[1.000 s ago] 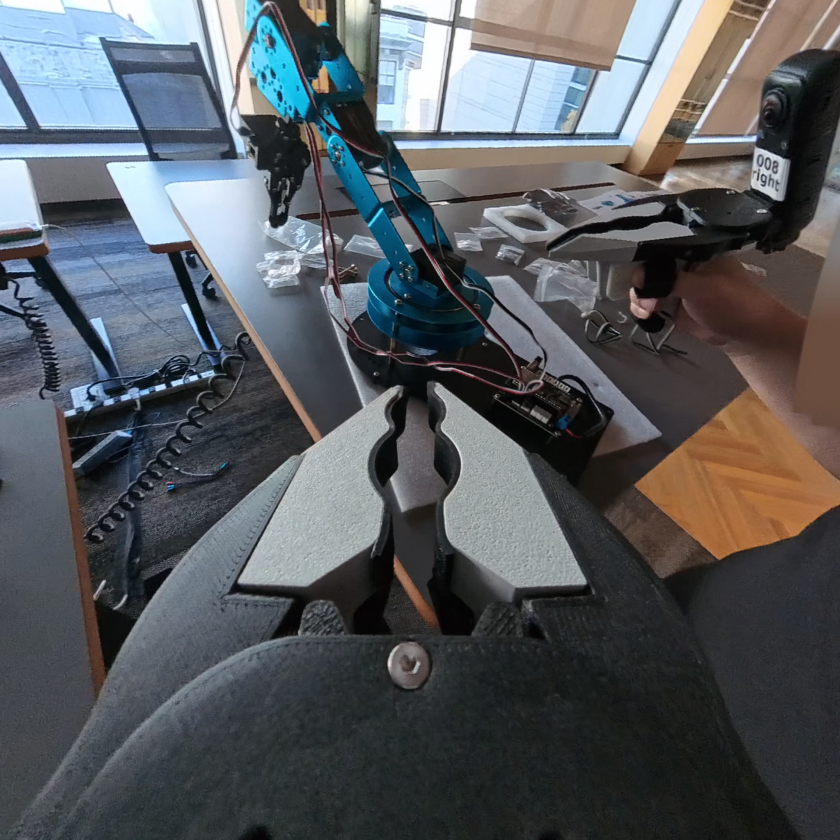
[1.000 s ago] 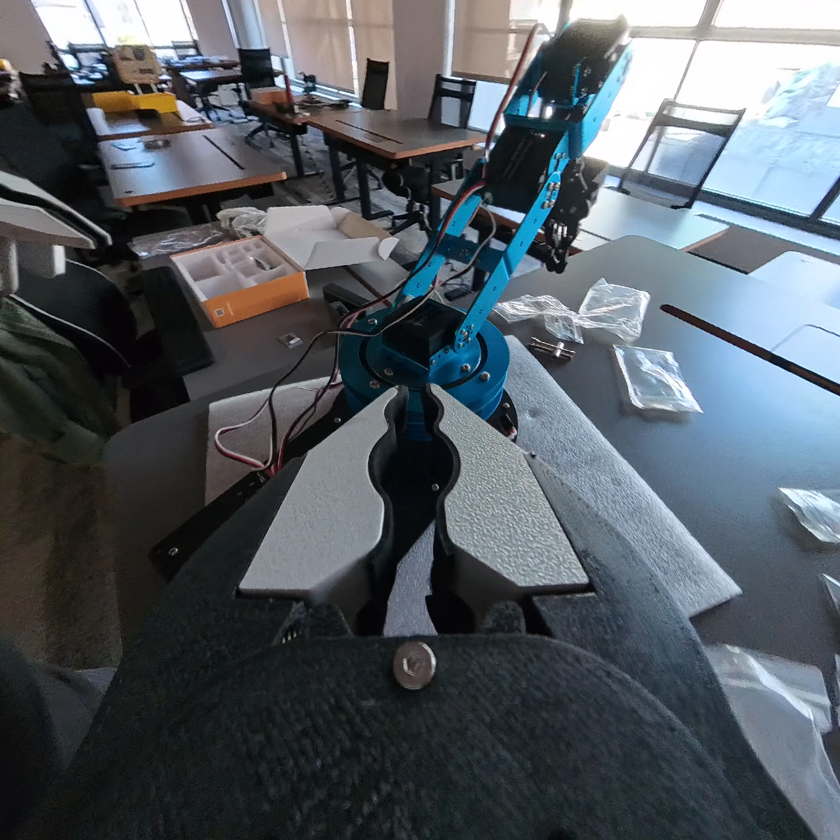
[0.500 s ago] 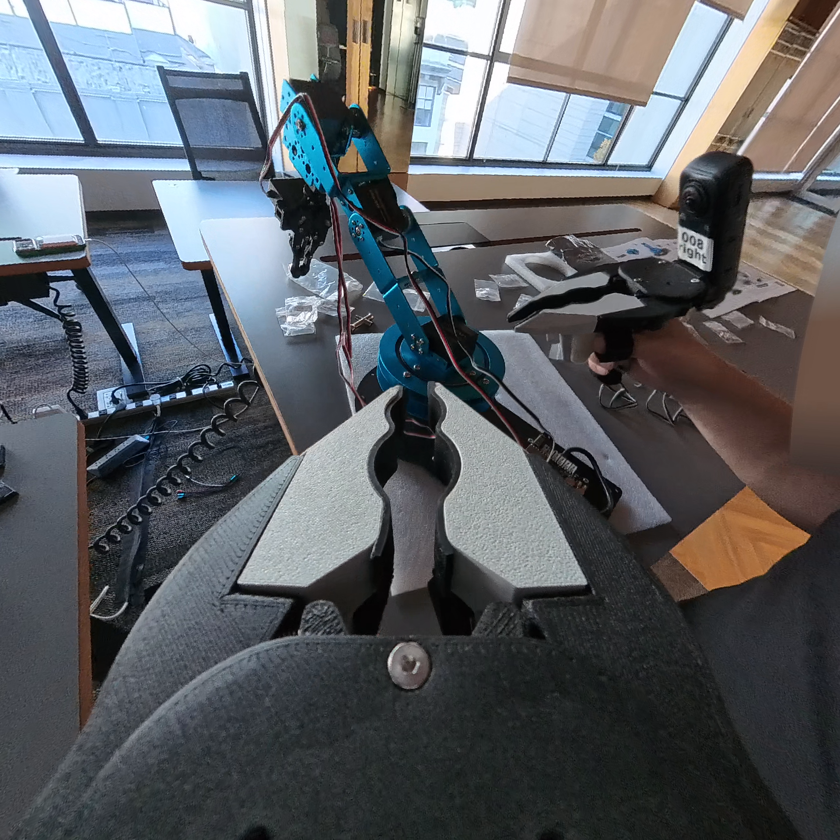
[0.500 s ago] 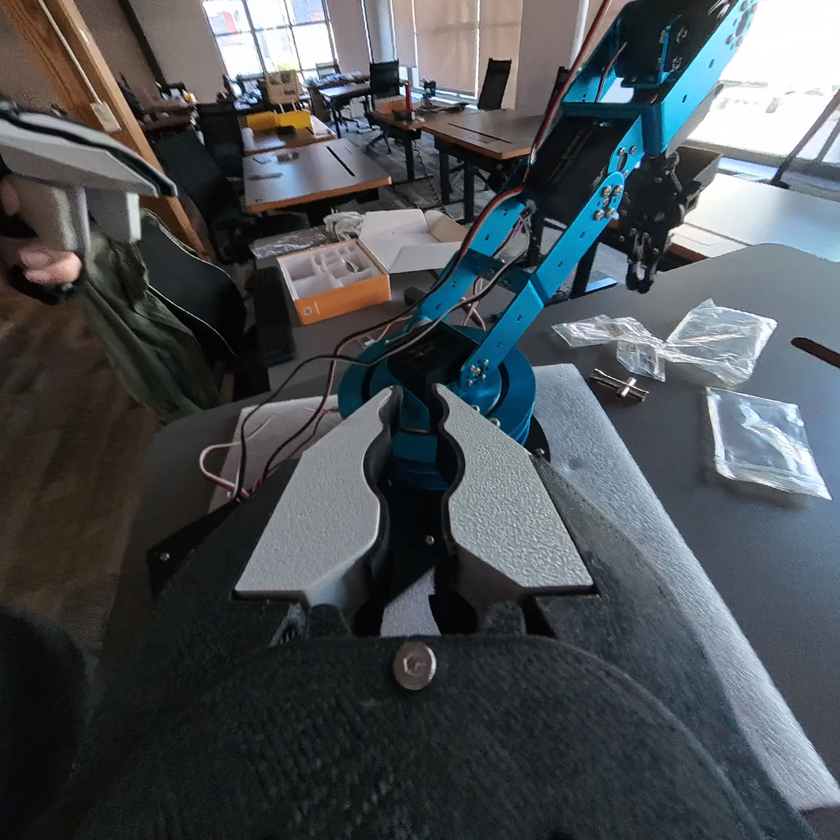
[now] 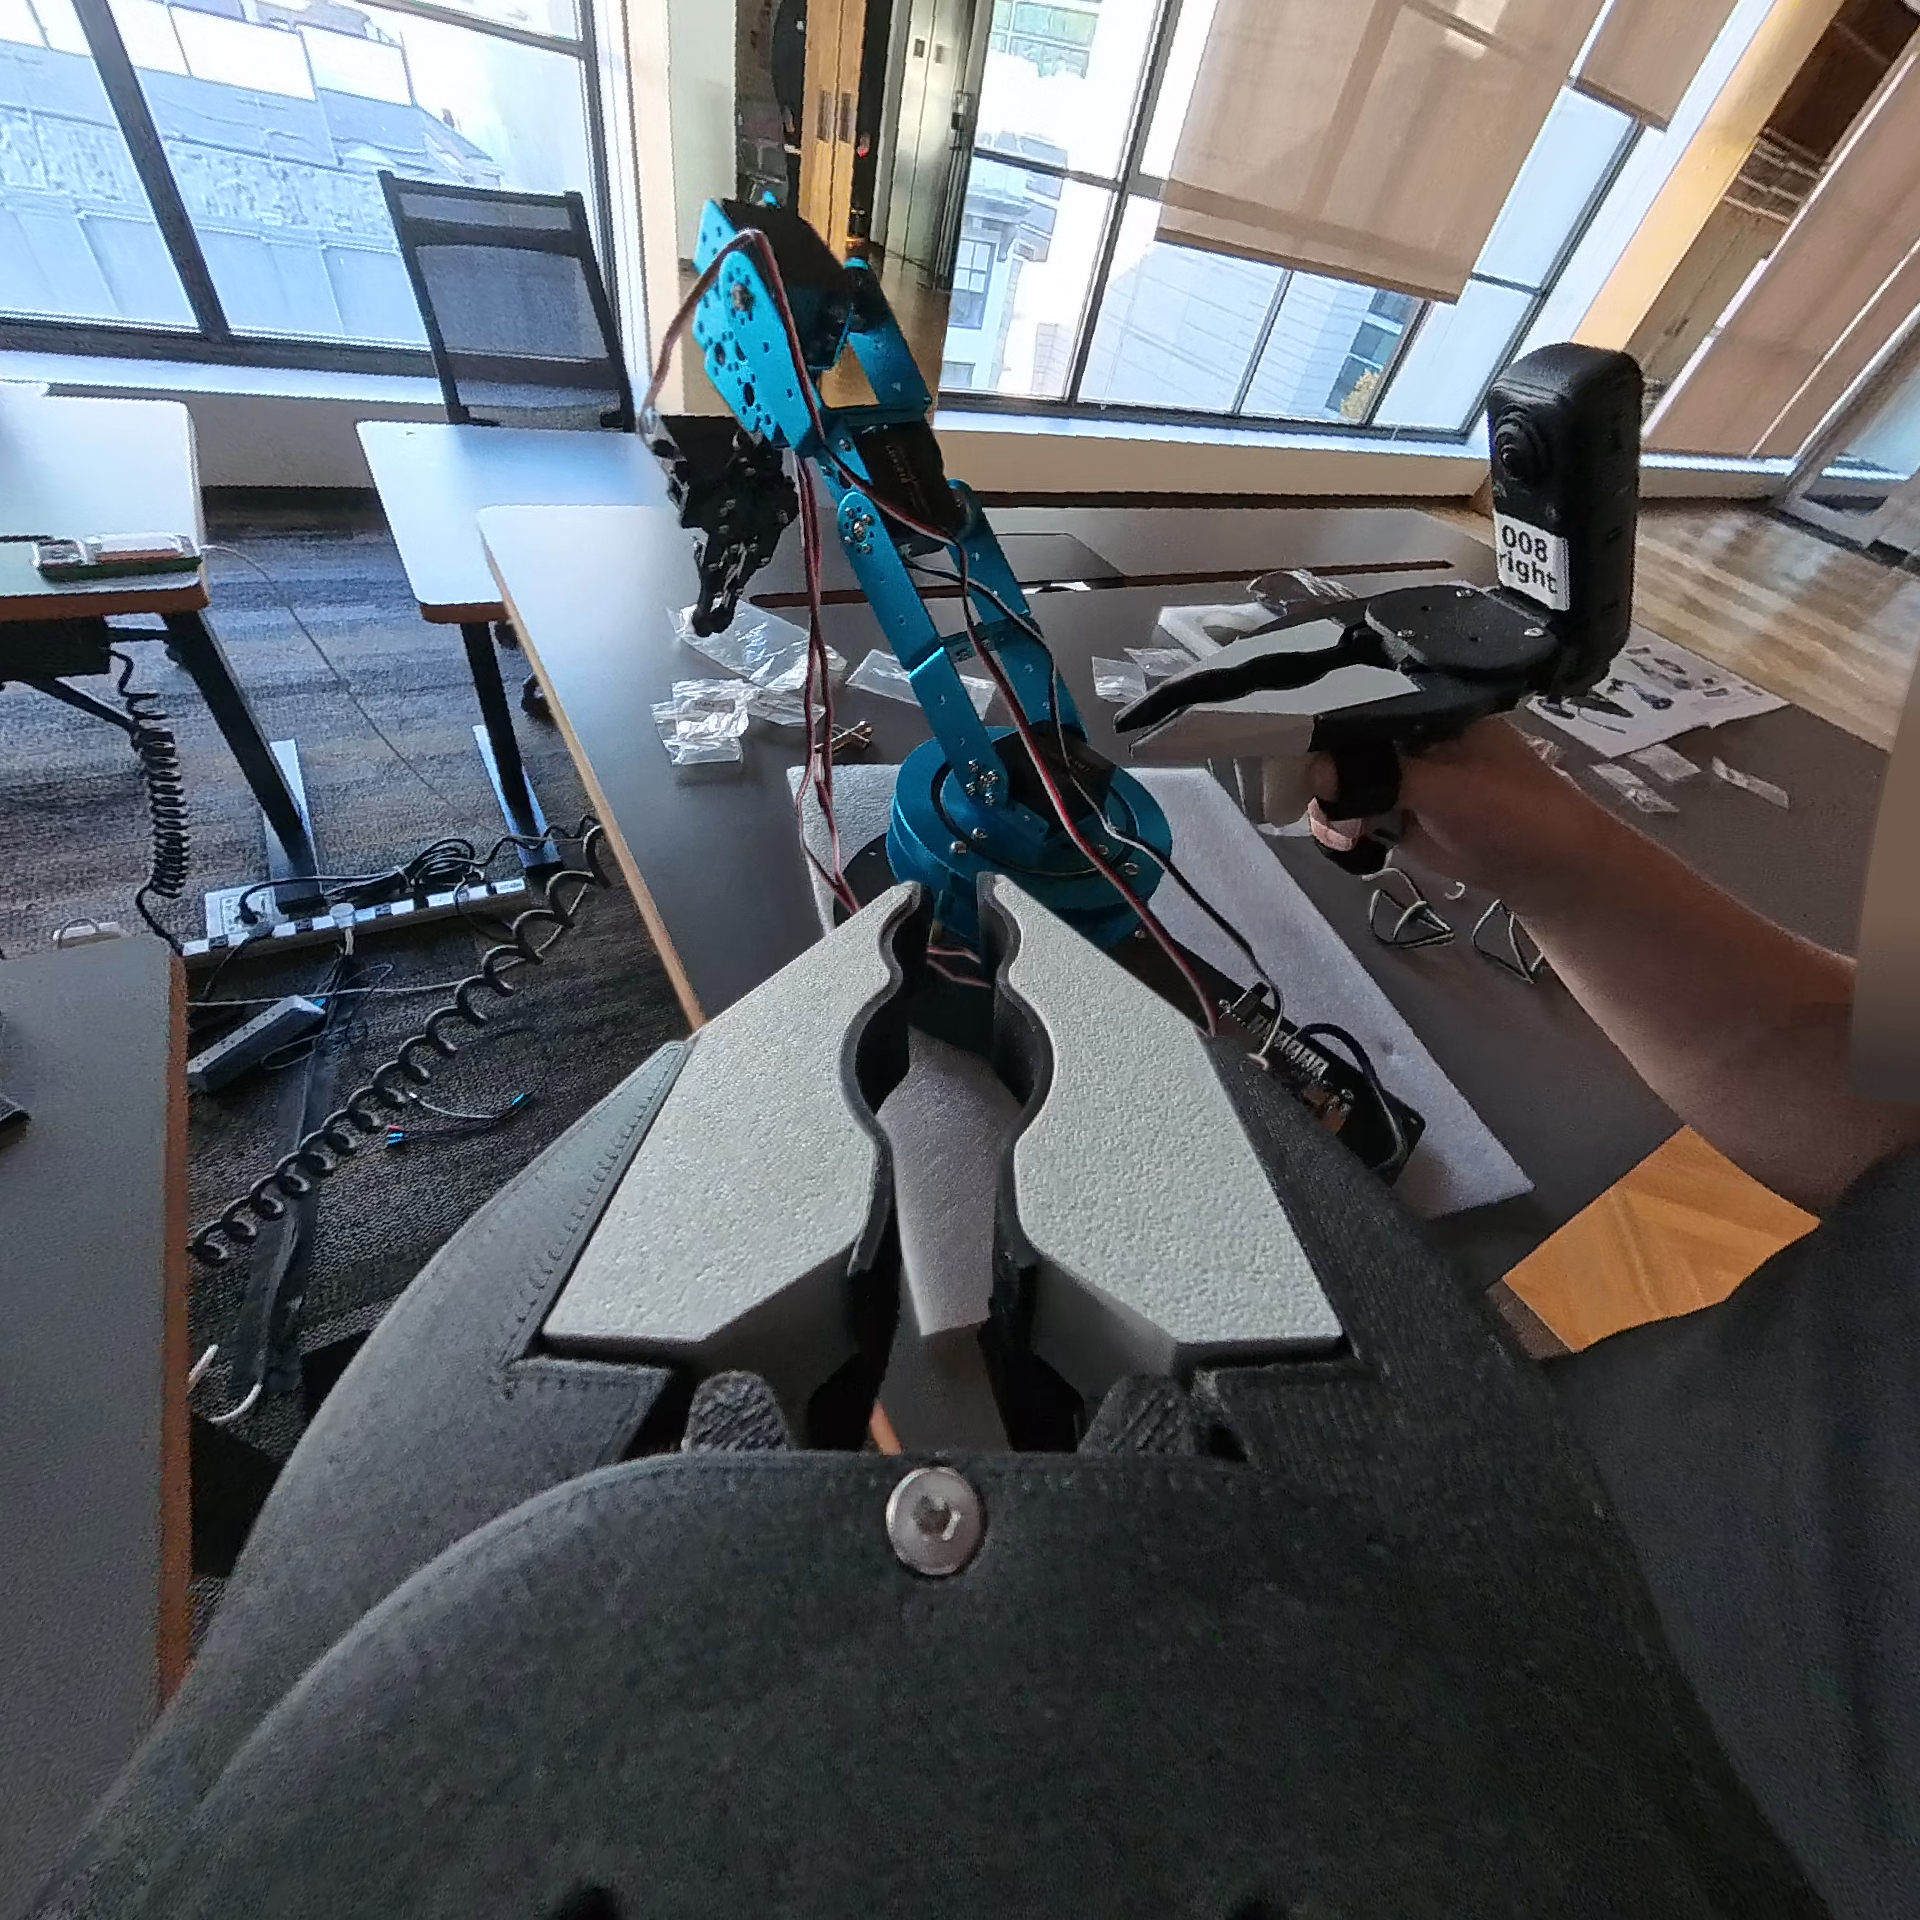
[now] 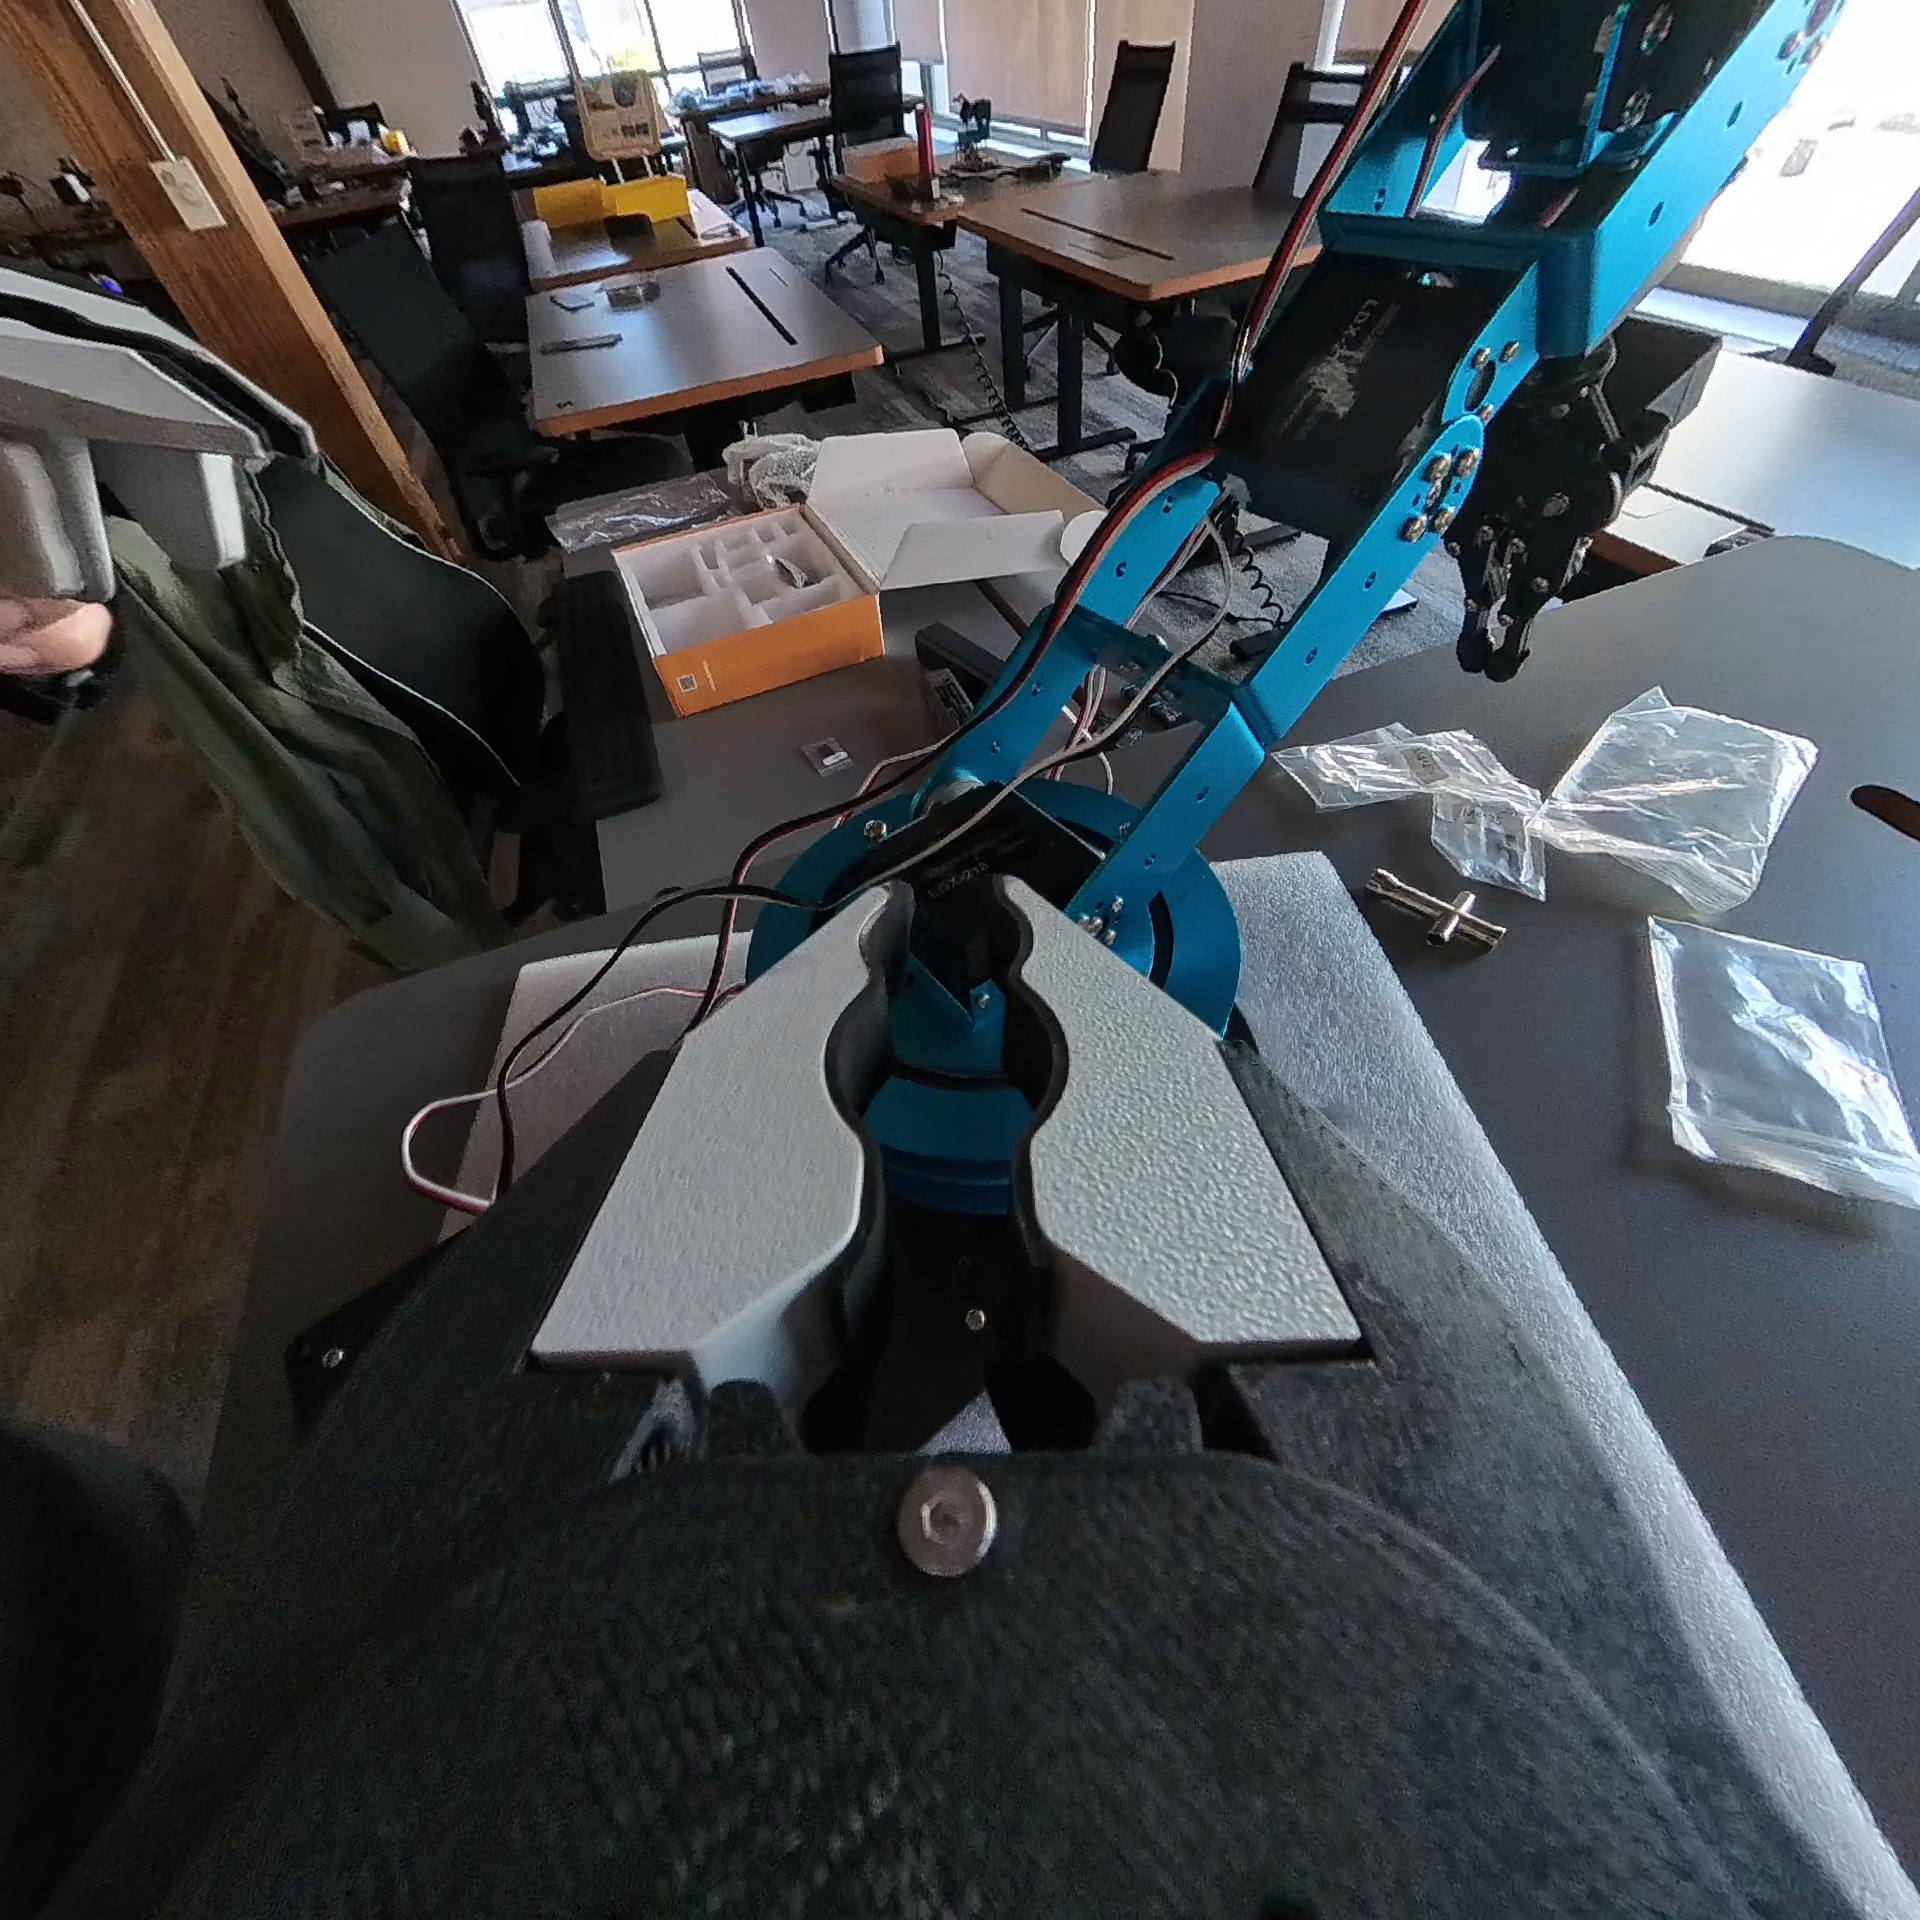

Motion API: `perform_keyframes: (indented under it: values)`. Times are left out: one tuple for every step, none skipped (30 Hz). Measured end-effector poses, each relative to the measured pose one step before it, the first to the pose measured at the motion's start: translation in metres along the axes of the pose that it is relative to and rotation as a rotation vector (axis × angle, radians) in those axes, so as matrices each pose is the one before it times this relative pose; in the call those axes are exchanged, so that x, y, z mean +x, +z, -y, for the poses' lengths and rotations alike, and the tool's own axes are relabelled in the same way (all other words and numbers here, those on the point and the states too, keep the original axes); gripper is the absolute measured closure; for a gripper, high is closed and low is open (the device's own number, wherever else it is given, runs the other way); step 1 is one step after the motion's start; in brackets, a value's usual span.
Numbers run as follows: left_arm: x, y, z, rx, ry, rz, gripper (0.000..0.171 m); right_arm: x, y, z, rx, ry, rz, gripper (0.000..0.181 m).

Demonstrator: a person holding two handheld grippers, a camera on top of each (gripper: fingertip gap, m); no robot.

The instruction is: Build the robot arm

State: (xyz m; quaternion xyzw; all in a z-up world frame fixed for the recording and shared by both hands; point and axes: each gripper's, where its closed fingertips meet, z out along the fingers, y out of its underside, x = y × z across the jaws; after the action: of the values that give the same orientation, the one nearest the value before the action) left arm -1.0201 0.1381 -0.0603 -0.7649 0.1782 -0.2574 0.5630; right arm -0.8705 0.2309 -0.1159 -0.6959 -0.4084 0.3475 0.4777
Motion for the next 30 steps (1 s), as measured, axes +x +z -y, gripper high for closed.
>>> perform_keyframes:
  values:
    - [-0.00213, -0.00306, 0.00065, 0.00073, 0.0014, 0.0052, 0.165, 0.00056, 0.00069, 0.00119, 0.0056, -0.0041, -0.0027, 0.169]
    - [-0.00198, -0.00289, 0.00089, 0.00177, 0.0018, 0.0052, 0.165, 0.00096, 0.00044, 0.00084, 0.0025, -0.0037, -0.0059, 0.169]
    - [-0.00178, -0.00267, 0.00096, 0.00206, 0.002, 0.0043, 0.165, 0.00108, 0.00024, 0.00061, 0.0001, -0.0033, -0.007, 0.169]
    - [-0.00158, -0.00219, 0.00102, 0.00255, 0.0019, 0.0032, 0.165, 0.00107, 0.00008, 0.00028, -0.0005, -0.0025, -0.0066, 0.169]
    - [-0.00117, -0.00193, 0.00078, 0.00202, 0.0015, 0.0016, 0.165, 0.0009, 0.00007, 0.00047, 0.0019, 0.0001, -0.005, 0.169]
    - [-0.0009, -0.00153, 0.00044, 0.00032, 0.0016, 0.0004, 0.165, 0.00023, 0.00002, 0.00043, 0.0017, 0.0015, -0.0015, 0.169]
    - [-0.00082, -0.00126, 0.00025, -0.00052, 0.0024, 0.0012, 0.165, 0.00015, -0.00013, -0.00005, 0.0, 0.0013, -0.002, 0.169]
    - [-0.00058, -0.00114, 0.00012, -0.00051, 0.003, 0.0012, 0.165, 0.00006, -0.00013, -0.00022, -0.0005, 0.0001, -0.0023, 0.169]
    - [-0.00039, -0.00088, -0.00029, -0.00174, 0.0025, 0.0001, 0.165, -0.00038, -0.00003, -0.00084, -0.0021, -0.0015, -0.0017, 0.169]
    - [-0.00037, -0.00074, -0.00065, -0.00338, 0.0015, 0.0, 0.165, -0.00033, 0.00013, -0.00195, -0.0066, -0.0027, -0.0031, 0.169]
    - [-0.00038, -0.00033, -0.00075, -0.00349, 0.0007, -0.0007, 0.165, -0.00078, 0.00023, -0.0024, -0.0078, -0.0017, -0.0022, 0.169]
    - [-0.00027, -0.00024, -0.00103, -0.00301, 0.0004, -0.0034, 0.165, -0.00161, 0.00022, -0.002, -0.0024, 0.0005, 0.0006, 0.169]
    - [0.00003, 0.0002, -0.00093, -0.00267, -0.0003, -0.0073, 0.165, -0.00228, 0.00014, -0.00115, 0.0047, -0.0002, 0.0005, 0.17]
    - [0.00038, 0.00034, -0.00094, -0.00177, -0.0009, -0.0117, 0.165, -0.00171, -0.00028, -0.00177, -0.0003, -0.0016, -0.0051, 0.17]
    - [0.00056, 0.00055, -0.00072, -0.00067, -0.0004, -0.0141, 0.165, -0.00119, -0.00063, -0.00211, -0.0057, -0.0043, -0.0099, 0.17]
    - [0.00035, 0.00051, -0.00036, 0.00078, 0.0016, -0.0131, 0.165, -0.00054, -0.00086, -0.00147, -0.0023, -0.0082, -0.0146, 0.171]
    - [0.0, 0.0003, -0.00028, 0.00225, 0.0028, -0.0094, 0.165, 0.00096, -0.00094, -0.00081, 0.002, -0.009, -0.0213, 0.171]
    - [-0.0001, 0.00026, -0.00008, 0.00319, 0.0016, -0.0076, 0.165, 0.00081, -0.00072, -0.00103, 0.0017, -0.008, -0.0165, 0.171]
    - [0.00066, -0.00003, -0.00001, 0.00407, 0.0001, -0.0095, 0.165, 0.00011, -0.00062, -0.00151, -0.0011, -0.0056, -0.008, 0.171]
    - [0.00108, -0.00036, 0.00008, 0.00501, 0.0006, -0.0103, 0.165, 0.00067, -0.00085, -0.00193, -0.0005, -0.0031, -0.0082, 0.171]
    - [0.00095, -0.00076, -0.00016, 0.00606, 0.002, -0.0072, 0.165, 0.00117, -0.00158, -0.00159, -0.001, 0.0046, -0.0109, 0.171]
    - [0.00052, -0.00107, -0.00085, 0.00599, 0.0012, -0.0037, 0.165, 0.0, -0.00208, -0.00025, 0.0057, 0.0069, -0.0059, 0.171]
    - [0.00028, -0.00126, -0.00189, 0.00358, -0.0033, -0.0044, 0.165, -0.00074, -0.00254, 0.00099, 0.0102, 0.0072, -0.0042, 0.171]
    - [0.00065, -0.00149, -0.00312, 0.00067, -0.0084, -0.0083, 0.164, -0.00099, -0.00223, 0.00146, 0.0096, 0.0056, -0.0038, 0.172]
    - [0.0007, -0.00197, -0.00381, 0.00029, -0.0092, -0.0105, 0.164, -0.00061, -0.00152, 0.0011, 0.0037, 0.0035, -0.0066, 0.172]
    - [-0.00027, -0.00249, -0.00422, 0.0001, -0.0064, -0.0058, 0.164, 0.00036, -0.00066, 0.00062, -0.0053, 0.0001, -0.0119, 0.172]
    - [-0.00154, -0.00273, -0.00494, -0.00463, -0.0026, 0.0007, 0.164, 0.00043, -0.00013, 0.00035, -0.0107, -0.0047, -0.0116, 0.172]
    - [-0.00251, -0.00309, -0.00539, -0.00943, 0.0014, 0.0048, 0.163, 0.00028, 0.00045, 0.00058, -0.0116, -0.0069, -0.0105, 0.172]
    - [-0.0033, -0.00347, -0.00521, -0.00894, 0.0034, 0.0085, 0.163, 0.00028, 0.00073, 0.00101, -0.009, -0.007, -0.0102, 0.172]
    - [-0.00372, -0.00354, -0.00414, -0.0045, 0.0017, 0.0103, 0.163, -0.00028, 0.00101, 0.00128, -0.0059, -0.0051, -0.0082, 0.172]
